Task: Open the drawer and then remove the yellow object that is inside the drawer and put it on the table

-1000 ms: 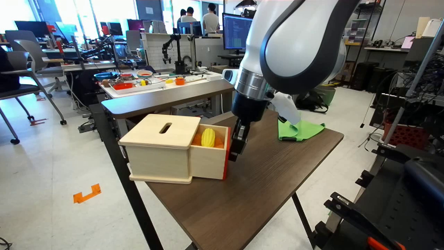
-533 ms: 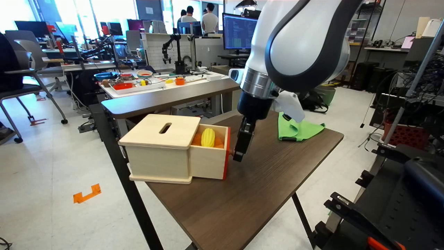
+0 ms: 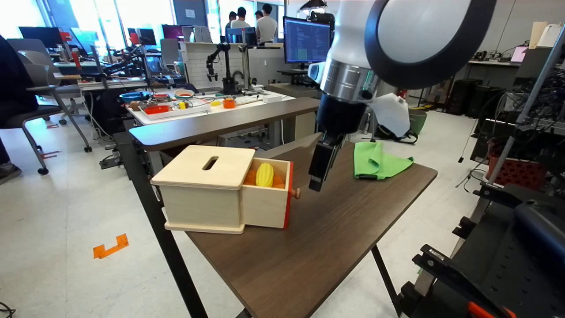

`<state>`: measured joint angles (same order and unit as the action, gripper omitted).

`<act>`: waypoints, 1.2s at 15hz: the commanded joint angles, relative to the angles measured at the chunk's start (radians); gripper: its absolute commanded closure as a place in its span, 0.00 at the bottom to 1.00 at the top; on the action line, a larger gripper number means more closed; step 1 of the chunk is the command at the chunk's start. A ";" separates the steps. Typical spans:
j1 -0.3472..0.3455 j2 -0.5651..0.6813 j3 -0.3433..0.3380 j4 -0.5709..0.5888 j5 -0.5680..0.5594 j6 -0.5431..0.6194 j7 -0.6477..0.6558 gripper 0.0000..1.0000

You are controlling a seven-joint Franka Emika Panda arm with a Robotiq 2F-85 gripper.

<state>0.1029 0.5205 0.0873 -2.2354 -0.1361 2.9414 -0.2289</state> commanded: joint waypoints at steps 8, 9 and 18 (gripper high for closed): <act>0.232 -0.083 -0.177 -0.006 0.051 0.018 0.518 0.00; 0.224 -0.083 -0.155 -0.004 0.068 0.023 0.528 0.00; 0.137 -0.028 -0.008 0.053 0.234 0.062 0.506 0.00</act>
<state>0.2790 0.4568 0.0346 -2.2173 0.0557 2.9843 0.2975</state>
